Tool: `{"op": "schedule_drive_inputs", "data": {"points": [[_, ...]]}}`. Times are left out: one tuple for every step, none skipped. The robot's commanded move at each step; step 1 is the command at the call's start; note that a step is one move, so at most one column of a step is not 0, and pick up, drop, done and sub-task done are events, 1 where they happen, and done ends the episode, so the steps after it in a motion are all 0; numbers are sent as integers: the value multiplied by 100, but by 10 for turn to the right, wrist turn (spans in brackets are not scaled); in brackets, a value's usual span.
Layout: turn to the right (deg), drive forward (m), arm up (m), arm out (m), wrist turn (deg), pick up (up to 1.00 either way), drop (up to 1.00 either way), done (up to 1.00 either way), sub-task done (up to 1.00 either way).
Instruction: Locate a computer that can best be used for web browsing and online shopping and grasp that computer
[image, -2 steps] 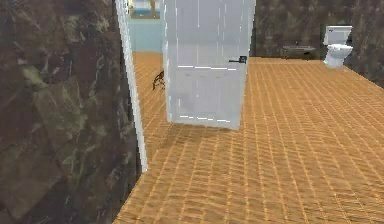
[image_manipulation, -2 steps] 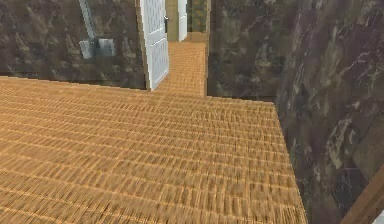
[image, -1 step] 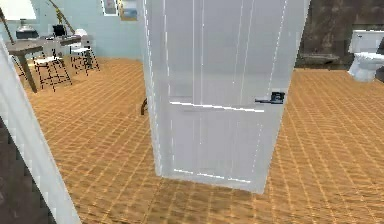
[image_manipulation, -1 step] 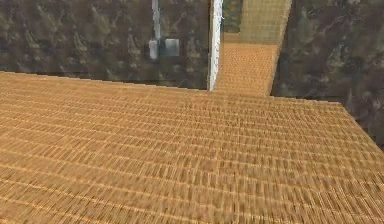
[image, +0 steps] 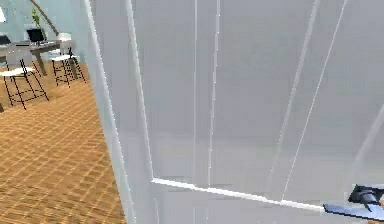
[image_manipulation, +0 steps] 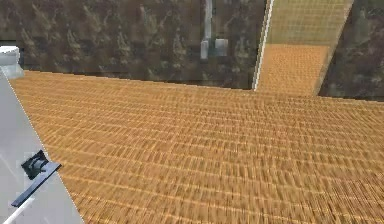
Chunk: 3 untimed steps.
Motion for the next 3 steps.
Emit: {"op": "schedule_drive_inputs", "data": {"points": [[450, 0, 0, 0, 0, 0, 0, 0, 0], [450, 0, 0, 0, 0, 0, 0, 0, 0], [330, 0, 0, 0, 0, 0, 0, 0, 0]]}}
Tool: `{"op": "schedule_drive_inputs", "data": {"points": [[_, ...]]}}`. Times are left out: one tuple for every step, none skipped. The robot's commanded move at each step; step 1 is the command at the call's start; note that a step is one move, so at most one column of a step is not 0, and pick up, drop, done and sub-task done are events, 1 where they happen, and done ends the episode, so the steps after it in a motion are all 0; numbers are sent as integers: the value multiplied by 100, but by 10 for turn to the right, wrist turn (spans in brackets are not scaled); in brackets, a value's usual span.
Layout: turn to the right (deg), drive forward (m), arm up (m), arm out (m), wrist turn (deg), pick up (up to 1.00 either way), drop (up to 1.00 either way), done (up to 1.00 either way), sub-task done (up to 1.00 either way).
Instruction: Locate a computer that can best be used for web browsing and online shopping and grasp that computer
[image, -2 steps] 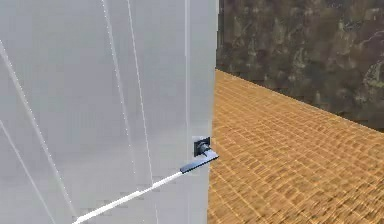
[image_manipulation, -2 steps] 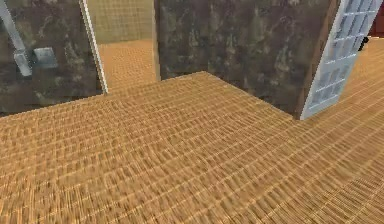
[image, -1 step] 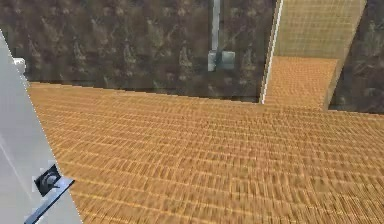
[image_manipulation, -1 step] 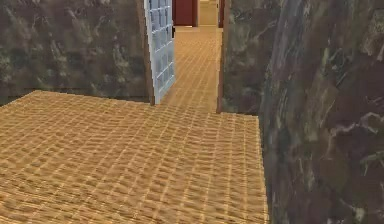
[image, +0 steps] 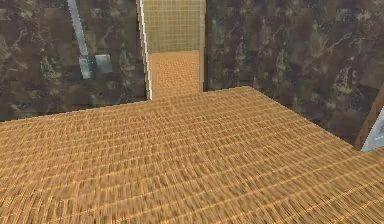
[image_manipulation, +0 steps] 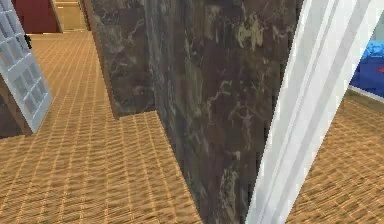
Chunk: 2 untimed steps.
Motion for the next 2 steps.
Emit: {"op": "schedule_drive_inputs", "data": {"points": [[0, 30, 0, 0, 0, 0, 0, 0, 0], [-450, 0, 0, 0, 0, 0, 0, 0, 0]]}}
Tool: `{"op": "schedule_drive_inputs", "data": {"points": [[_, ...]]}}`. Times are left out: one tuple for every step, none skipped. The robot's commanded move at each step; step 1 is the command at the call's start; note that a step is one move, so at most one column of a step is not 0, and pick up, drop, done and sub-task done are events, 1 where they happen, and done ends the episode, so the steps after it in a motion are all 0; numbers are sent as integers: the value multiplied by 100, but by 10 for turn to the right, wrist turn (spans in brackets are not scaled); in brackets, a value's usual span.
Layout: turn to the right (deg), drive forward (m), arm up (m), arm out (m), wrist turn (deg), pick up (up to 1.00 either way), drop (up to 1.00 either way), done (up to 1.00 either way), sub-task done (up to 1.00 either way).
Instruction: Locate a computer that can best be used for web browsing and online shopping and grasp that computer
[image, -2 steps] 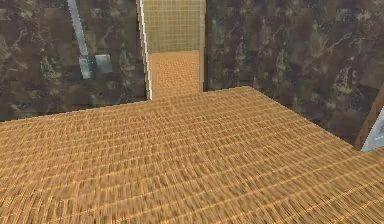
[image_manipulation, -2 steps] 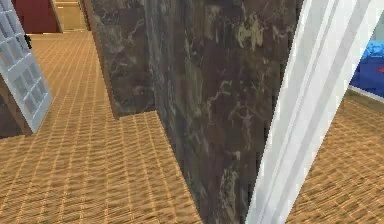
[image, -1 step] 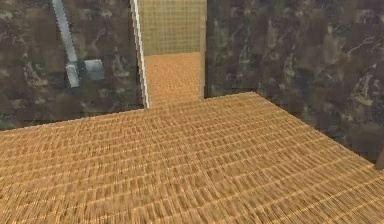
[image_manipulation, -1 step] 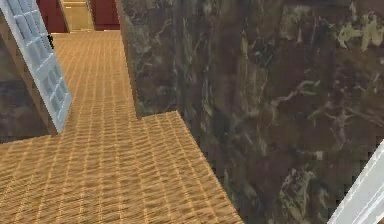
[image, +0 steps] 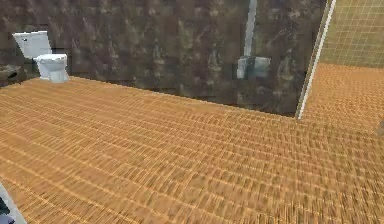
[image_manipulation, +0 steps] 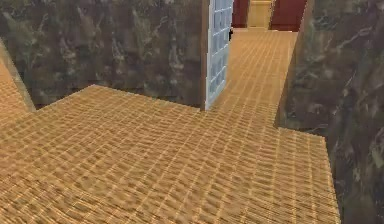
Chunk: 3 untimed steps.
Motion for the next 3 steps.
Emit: {"op": "schedule_drive_inputs", "data": {"points": [[-450, 0, 0, 0, 0, 0, 0, 0, 0], [-450, 0, 0, 0, 0, 0, 0, 0, 0], [-420, 0, 0, 0, 0, 0, 0, 0, 0]]}}
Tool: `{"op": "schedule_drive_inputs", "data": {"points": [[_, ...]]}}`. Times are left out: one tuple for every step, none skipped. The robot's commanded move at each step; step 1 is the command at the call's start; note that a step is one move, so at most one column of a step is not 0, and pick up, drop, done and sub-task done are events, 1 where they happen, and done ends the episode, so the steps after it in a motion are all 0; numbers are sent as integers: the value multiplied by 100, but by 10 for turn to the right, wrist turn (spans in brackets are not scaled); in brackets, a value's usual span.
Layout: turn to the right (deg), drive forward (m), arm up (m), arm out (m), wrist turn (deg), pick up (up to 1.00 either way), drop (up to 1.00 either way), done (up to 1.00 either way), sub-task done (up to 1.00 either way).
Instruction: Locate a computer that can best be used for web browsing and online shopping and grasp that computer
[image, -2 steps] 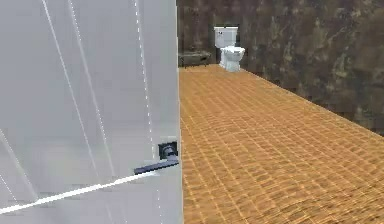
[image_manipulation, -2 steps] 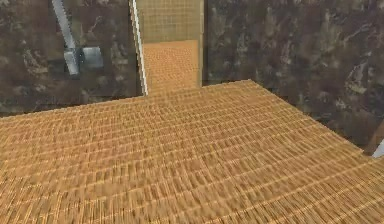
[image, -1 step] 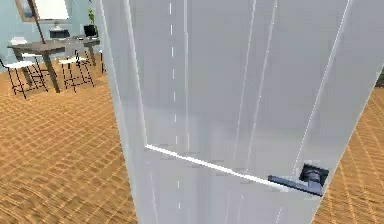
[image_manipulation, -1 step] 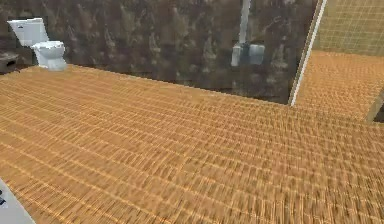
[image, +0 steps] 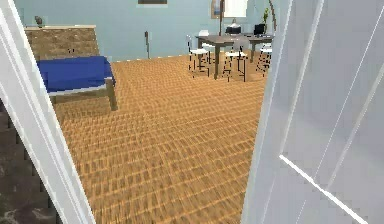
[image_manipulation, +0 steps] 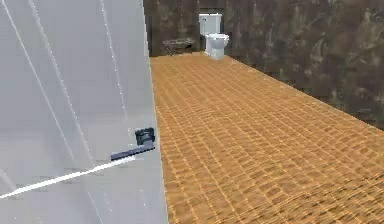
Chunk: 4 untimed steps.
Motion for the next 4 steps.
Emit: {"op": "schedule_drive_inputs", "data": {"points": [[0, 100, 0, 0, 0, 0, 0, 0, 0], [0, 10, 0, 0, 0, 0, 0, 0, 0], [270, 0, 0, 0, 0, 0, 0, 0, 0], [0, 100, 0, 0, 0, 0, 0, 0, 0]]}}
